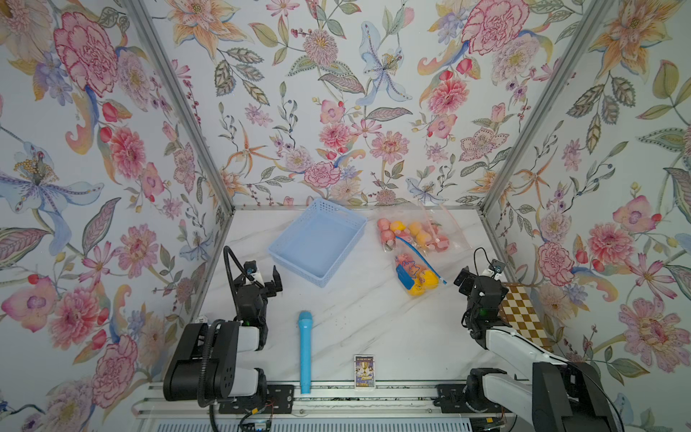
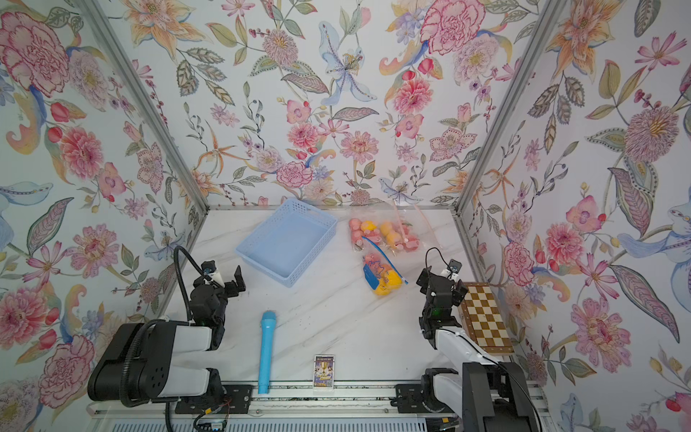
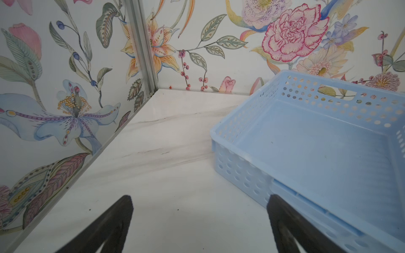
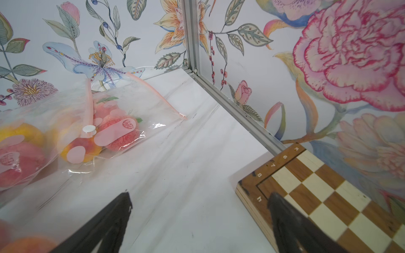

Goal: Place the peach in a zip-top bag and seal the zipper
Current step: Reset both arms

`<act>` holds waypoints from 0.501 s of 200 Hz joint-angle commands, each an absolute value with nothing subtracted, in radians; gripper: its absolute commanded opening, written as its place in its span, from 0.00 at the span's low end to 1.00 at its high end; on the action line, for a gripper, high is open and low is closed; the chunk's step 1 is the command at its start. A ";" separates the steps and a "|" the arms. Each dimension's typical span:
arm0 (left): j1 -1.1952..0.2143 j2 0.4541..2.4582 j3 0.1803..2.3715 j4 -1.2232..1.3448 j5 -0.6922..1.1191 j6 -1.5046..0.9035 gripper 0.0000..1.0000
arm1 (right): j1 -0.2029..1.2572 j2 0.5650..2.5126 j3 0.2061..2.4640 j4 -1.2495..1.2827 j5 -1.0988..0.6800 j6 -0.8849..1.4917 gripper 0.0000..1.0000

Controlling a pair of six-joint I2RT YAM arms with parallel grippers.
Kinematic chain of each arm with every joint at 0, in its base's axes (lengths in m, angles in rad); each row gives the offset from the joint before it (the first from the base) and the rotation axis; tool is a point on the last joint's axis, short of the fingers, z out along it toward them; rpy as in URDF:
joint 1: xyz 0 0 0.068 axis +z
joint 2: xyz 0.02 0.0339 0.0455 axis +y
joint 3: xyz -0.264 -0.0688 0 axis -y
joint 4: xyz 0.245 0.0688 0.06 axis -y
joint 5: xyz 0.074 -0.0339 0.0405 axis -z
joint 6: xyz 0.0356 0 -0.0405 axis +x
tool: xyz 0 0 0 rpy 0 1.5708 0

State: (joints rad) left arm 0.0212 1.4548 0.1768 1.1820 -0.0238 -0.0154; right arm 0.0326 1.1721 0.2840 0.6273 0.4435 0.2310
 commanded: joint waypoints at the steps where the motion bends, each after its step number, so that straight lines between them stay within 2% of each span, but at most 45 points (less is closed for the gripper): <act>1: 0.032 1.553 0.176 1.376 0.045 0.006 0.99 | 0.020 1.245 0.294 0.756 0.371 0.201 0.99; 10: 0.035 1.604 0.179 1.415 0.073 0.014 0.99 | 0.016 1.283 0.298 0.787 0.353 0.192 0.99; 23: 0.046 1.572 0.208 1.291 0.125 0.016 0.99 | 0.009 1.337 0.306 0.840 0.322 0.174 0.99; 35: 0.053 1.583 0.242 1.250 0.213 0.039 0.99 | 0.005 1.356 0.351 0.774 0.272 0.156 0.99; 77: 0.057 1.583 0.242 1.261 0.232 0.041 0.99 | -0.026 1.415 0.395 0.777 0.071 0.058 0.99; 100: 0.057 1.580 0.242 1.257 0.231 0.043 0.99 | -0.065 1.462 0.345 0.929 0.026 0.061 0.99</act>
